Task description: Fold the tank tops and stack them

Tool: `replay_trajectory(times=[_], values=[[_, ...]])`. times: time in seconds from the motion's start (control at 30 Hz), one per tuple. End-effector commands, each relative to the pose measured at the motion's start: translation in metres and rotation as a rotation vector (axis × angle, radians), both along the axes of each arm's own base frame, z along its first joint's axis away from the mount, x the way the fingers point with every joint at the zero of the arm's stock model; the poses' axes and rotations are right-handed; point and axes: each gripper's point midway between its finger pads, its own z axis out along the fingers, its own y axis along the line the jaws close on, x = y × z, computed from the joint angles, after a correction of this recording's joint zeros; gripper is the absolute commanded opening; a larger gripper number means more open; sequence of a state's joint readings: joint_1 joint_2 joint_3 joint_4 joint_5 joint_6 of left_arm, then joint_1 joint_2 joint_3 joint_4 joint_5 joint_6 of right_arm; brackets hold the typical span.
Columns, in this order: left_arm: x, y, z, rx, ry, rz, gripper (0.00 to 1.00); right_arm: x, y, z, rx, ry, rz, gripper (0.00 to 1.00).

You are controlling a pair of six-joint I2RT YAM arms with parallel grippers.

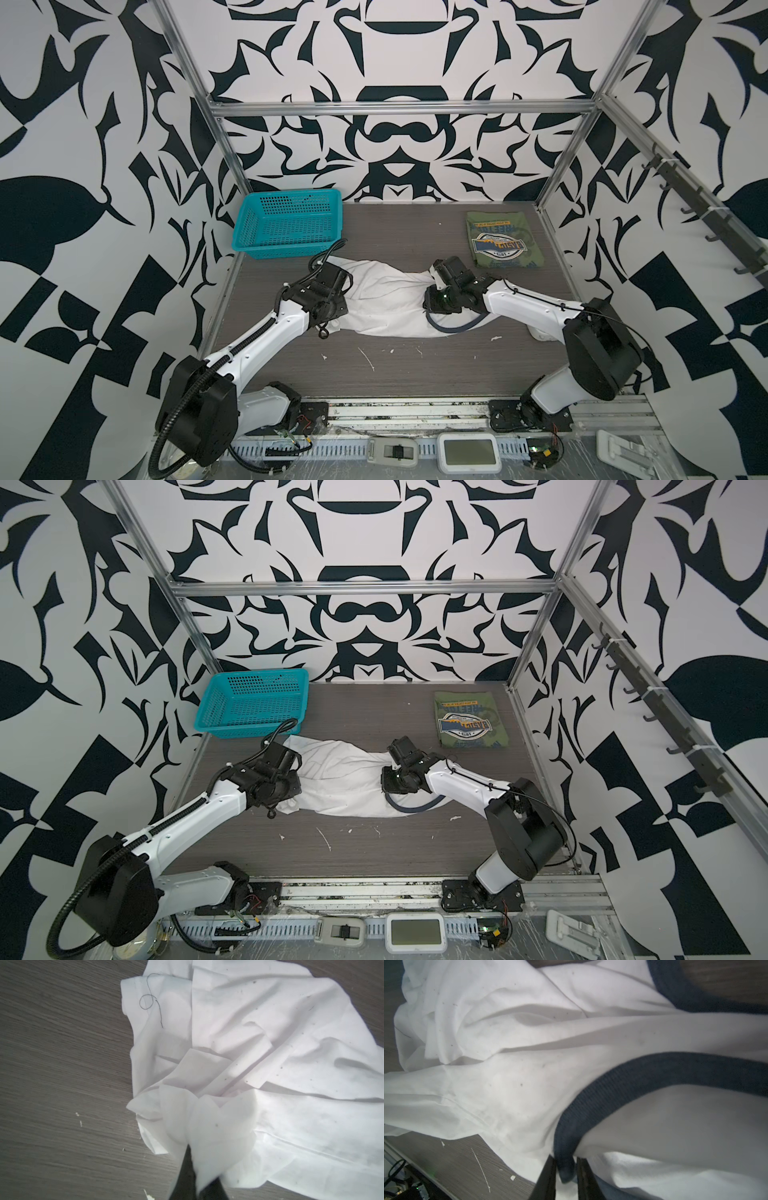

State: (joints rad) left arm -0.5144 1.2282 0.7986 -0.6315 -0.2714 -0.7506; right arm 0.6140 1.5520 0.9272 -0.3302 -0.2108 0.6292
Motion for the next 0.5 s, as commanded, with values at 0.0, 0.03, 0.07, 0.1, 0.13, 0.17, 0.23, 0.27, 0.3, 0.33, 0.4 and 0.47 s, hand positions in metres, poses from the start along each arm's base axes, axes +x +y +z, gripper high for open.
replay_trajectory(times=[0.0,0.03,0.07,0.1,0.13,0.17,0.23,0.27,0.3,0.33,0.4,0.47], values=[[0.0017,-0.0035,0.0045,-0.018,-0.009,-0.013,0.05,0.001,0.0073,0.0013,0.04,0.003,0.024,0.25],[0.0007,-0.002,0.0038,-0.013,-0.01,-0.01,0.05,0.0014,0.008,0.0002,0.039,0.007,0.023,0.24],[0.0005,-0.001,0.0043,-0.011,-0.013,-0.008,0.05,0.0015,0.0086,-0.0001,0.04,0.008,0.024,0.24],[-0.0004,0.0001,0.0041,-0.009,-0.014,-0.006,0.05,0.0023,0.0073,-0.0006,0.033,0.006,0.02,0.24],[-0.0008,0.0009,0.004,-0.007,-0.015,-0.004,0.05,0.0024,0.0059,-0.0014,0.025,0.004,0.019,0.24],[-0.0013,0.0016,0.0041,-0.004,-0.016,-0.003,0.05,0.0022,0.0052,-0.0022,0.019,0.004,0.021,0.25],[-0.0017,0.0023,0.0034,-0.002,-0.015,-0.001,0.05,0.0023,0.0061,-0.0039,0.02,0.009,0.023,0.25],[-0.0015,0.0024,0.0033,-0.001,-0.016,-0.001,0.05,0.0024,0.0072,-0.0051,0.023,0.013,0.025,0.25],[-0.0015,0.0024,0.0033,-0.002,-0.016,0.0,0.05,0.0018,0.0076,-0.0061,0.026,0.017,0.025,0.23],[-0.001,0.0025,0.0036,-0.001,-0.017,0.0,0.05,0.0017,0.0083,-0.0064,0.029,0.018,0.025,0.21],[-0.001,0.0025,0.0033,0.0,-0.016,0.0,0.05,0.0012,0.0076,-0.0053,0.03,0.019,0.021,0.12],[-0.0007,0.0023,0.0032,0.001,-0.015,-0.001,0.05,0.001,0.0053,0.0004,0.028,0.007,0.017,0.06]])
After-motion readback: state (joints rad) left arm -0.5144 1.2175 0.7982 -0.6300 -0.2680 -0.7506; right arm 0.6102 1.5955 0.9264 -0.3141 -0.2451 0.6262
